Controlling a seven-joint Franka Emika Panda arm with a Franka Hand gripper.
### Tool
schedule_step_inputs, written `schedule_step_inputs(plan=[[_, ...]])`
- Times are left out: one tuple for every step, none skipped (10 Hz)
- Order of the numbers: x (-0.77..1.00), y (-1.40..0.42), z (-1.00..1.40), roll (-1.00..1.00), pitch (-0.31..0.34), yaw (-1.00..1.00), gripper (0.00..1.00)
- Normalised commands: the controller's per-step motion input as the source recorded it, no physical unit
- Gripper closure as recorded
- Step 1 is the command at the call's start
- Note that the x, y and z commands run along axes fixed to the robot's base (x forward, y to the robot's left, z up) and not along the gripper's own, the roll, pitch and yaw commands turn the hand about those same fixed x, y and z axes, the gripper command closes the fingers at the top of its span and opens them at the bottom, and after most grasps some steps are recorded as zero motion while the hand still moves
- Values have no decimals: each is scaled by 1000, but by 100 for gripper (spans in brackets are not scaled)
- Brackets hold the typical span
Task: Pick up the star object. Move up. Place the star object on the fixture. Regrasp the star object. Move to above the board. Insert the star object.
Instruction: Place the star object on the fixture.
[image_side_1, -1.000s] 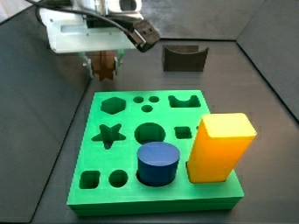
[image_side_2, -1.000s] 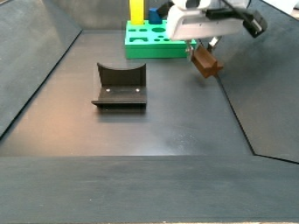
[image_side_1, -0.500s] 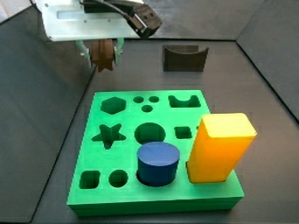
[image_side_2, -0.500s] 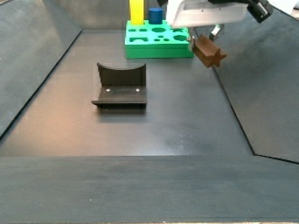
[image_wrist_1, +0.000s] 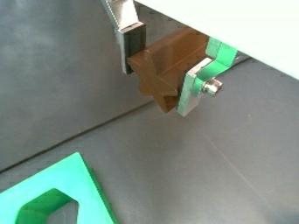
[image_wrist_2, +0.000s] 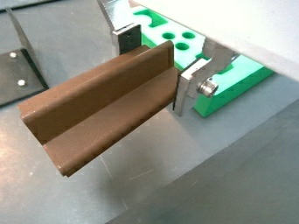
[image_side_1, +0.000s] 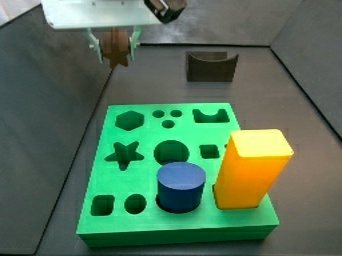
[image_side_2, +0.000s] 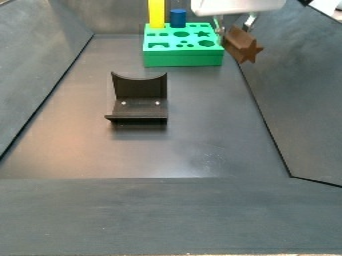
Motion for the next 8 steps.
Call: schedule_step_inputs(plan=[[-33,-9,1000,-121,45,8,100],[-35,-5,1000,-126,50,1,100],[-30,-8,906,-145,54,-8,100],[-26,-9,797,-159,60,-11,100],[-23,-4,653,-168,67,-20,100],[-21,-3,582,-164,66,-24,100],[-18,-3,436,-150,69,-28,100],[-15,-6,323,-151,70,-28,100]])
